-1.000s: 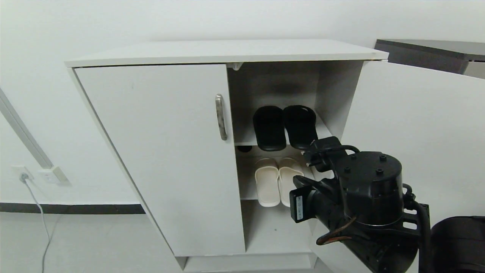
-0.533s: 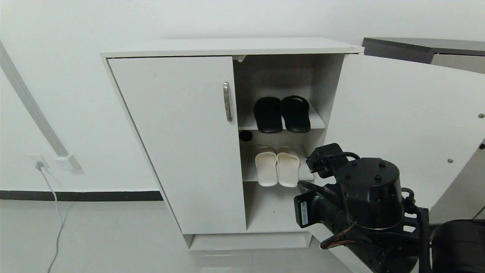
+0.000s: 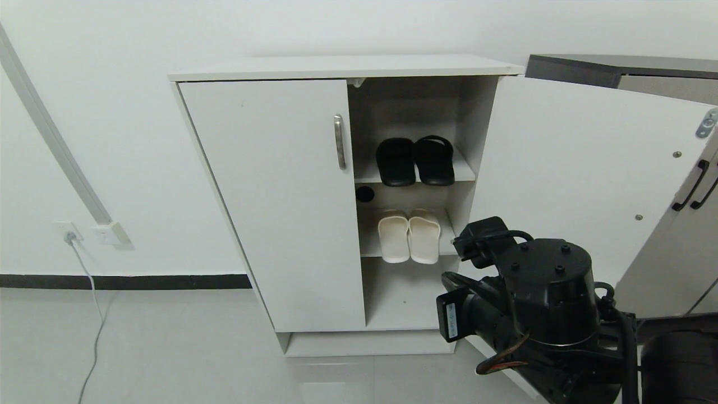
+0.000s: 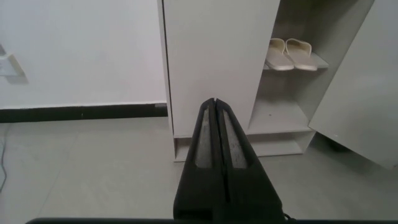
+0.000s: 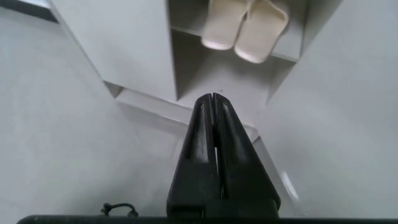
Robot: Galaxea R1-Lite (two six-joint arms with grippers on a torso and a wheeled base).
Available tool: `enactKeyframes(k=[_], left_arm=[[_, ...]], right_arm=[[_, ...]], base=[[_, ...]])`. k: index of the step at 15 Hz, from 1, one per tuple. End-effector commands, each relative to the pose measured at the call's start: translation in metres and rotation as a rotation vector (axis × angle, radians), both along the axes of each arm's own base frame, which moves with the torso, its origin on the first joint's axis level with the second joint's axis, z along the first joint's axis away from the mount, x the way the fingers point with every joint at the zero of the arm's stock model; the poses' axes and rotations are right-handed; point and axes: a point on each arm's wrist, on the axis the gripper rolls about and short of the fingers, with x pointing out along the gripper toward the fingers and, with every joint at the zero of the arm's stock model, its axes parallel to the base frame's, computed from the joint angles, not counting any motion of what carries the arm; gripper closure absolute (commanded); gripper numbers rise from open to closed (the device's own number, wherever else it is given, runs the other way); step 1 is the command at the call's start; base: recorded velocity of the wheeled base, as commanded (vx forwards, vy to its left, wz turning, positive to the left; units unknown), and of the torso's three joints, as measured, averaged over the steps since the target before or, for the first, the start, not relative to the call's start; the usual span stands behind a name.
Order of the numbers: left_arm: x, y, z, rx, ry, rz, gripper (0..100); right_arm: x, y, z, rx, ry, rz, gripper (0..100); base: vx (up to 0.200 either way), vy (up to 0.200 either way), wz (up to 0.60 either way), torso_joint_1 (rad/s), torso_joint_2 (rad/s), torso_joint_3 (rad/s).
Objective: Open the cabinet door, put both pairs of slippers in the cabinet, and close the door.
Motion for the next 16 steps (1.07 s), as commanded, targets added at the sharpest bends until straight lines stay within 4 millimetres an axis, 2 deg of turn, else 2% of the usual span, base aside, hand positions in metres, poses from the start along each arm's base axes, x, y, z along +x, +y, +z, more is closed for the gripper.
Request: enactKeyframes(k=[1, 9, 12, 16], left_arm=[[0.0001, 0.0000, 0.0000, 0.000, 0.001, 0.000, 100], [0.0001, 0.0000, 0.0000, 0.000, 0.001, 0.000, 100], [0.0001, 0.0000, 0.0000, 0.000, 0.001, 0.000, 100], [0.0001, 0.0000, 0.0000, 0.000, 0.001, 0.000, 100]], right_arm=[[0.0004, 0.0000, -0.0020, -0.006, 0.004, -0.001, 100], [0.0015, 0.0015, -0.0049, -0.015, 0.008, -0.004, 100], [0.0016, 0.0017, -0.0045, -0.015, 0.007, -0.003, 100], [0.0017, 0.0017, -0.0053, -0.017, 0.009, -0.005, 100]], base=[[0.000, 0.000, 0.00, 0.000, 0.00, 0.000], [0.000, 0.000, 0.00, 0.000, 0.00, 0.000], [0.000, 0.000, 0.00, 0.002, -0.17, -0.294], [0.000, 0.000, 0.00, 0.034, -0.49, -0.378]])
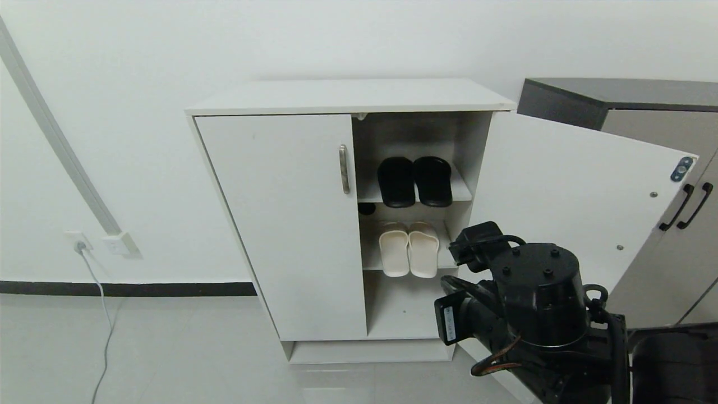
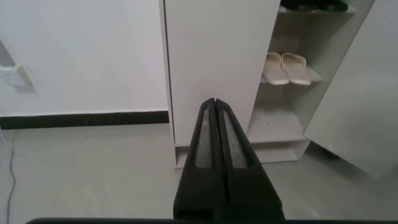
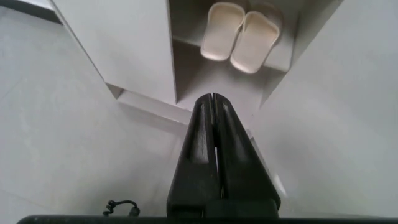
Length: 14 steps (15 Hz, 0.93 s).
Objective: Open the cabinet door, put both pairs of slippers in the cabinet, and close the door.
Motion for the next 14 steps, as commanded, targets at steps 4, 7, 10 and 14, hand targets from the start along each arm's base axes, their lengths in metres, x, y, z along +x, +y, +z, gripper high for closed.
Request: enactKeyframes(k=[4, 7, 10, 14], left_arm=[[0.0001, 0.0000, -0.0001, 0.000, 0.002, 0.000, 100], [0.0001, 0.0000, -0.0001, 0.000, 0.002, 0.000, 100], [0.0001, 0.0000, -0.0001, 0.000, 0.002, 0.000, 100], [0.0001, 0.0000, -0.0001, 0.000, 0.002, 0.000, 100]], right_arm=[[0.0003, -0.0002, 0.0000, 0.001, 0.000, -0.001, 100], [0.0004, -0.0001, -0.0006, -0.001, 0.002, 0.000, 100], [0.0011, -0.0006, -0.0006, -0.001, 0.002, -0.003, 100], [0.0016, -0.0007, -0.0010, -0.002, 0.003, -0.005, 100]], base=[[0.000, 0.000, 0.00, 0.110, -0.46, -0.354], [0.000, 0.000, 0.00, 0.136, -0.46, -0.333], [0.000, 0.000, 0.00, 0.155, -0.48, -0.328], [0.000, 0.000, 0.00, 0.177, -0.50, -0.315]])
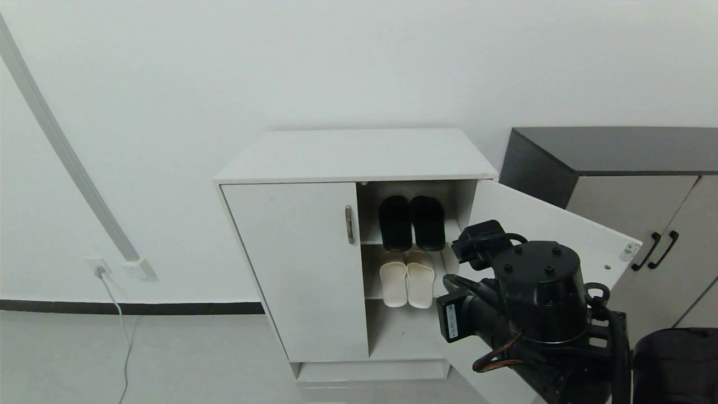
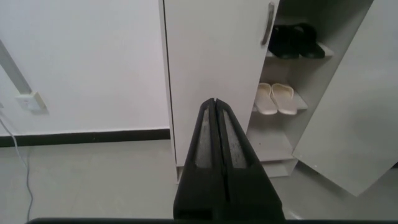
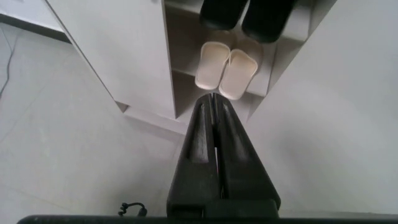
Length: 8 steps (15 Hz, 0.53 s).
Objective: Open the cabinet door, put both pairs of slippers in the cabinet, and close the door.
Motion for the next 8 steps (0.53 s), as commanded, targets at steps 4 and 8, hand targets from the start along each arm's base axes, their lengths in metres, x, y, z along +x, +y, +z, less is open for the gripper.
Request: enactKeyframes(k=[4, 8], left_arm=[[0.0001, 0.0000, 0.0000, 0.000, 0.001, 0.000, 100], [0.0001, 0.0000, 0.0000, 0.000, 0.001, 0.000, 100]], right_arm=[[0.0015, -0.0006, -0.0007, -0.001, 0.001, -0.005, 100], [0.0057, 0.0004, -0.0051, -0.010, 0.010, -0.013, 100]], base=[[0.000, 0.000, 0.00, 0.205, -0.52, -0.317], [0.000, 0.000, 0.00, 0.226, -0.55, -0.320]])
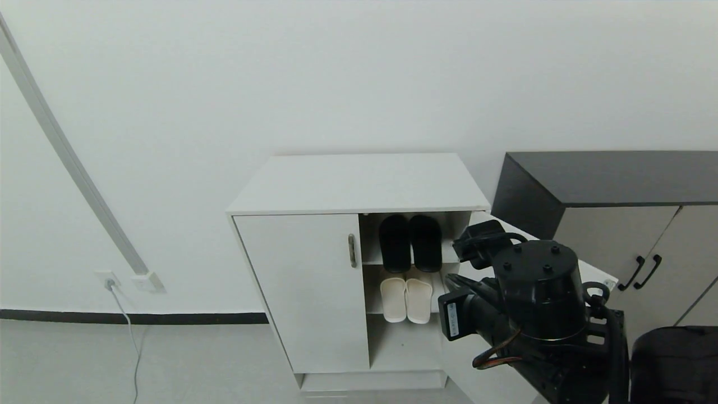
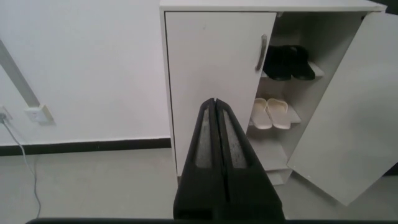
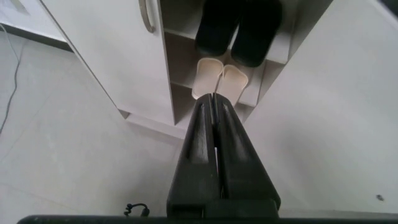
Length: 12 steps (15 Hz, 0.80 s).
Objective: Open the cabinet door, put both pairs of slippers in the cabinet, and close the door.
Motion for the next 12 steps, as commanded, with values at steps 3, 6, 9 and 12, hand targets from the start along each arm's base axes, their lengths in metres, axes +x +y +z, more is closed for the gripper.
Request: enactKeyframes(k=[3, 6, 9, 12], left_arm=[[0.0001, 0.0000, 0.0000, -0.001, 0.001, 0.000, 100], [0.0001, 0.0000, 0.0000, -0.001, 0.001, 0.000, 100], [0.0001, 0.0000, 0.0000, -0.001, 0.001, 0.000, 100], [0.0001, 0.0000, 0.0000, 0.001, 0.001, -0.001, 100]], right_arm=[[0.0030, 0.0016, -0.0038, -0.009, 0.006, -0.005, 100], [0.0050, 0.0003, -0.0058, -0.015, 0.010, -0.012, 100], [0.0050, 0.0003, -0.0075, -0.022, 0.013, -0.012, 100], [0.0052, 0.0004, -0.0081, -0.024, 0.015, -0.012, 100]], base=[[0.000, 0.000, 0.00, 0.261, -0.60, -0.338], [0.000, 0.000, 0.00, 0.240, -0.55, -0.310], [0.000, 0.000, 0.00, 0.082, -0.17, -0.100], [0.000, 0.000, 0.00, 0.000, 0.00, 0.000]])
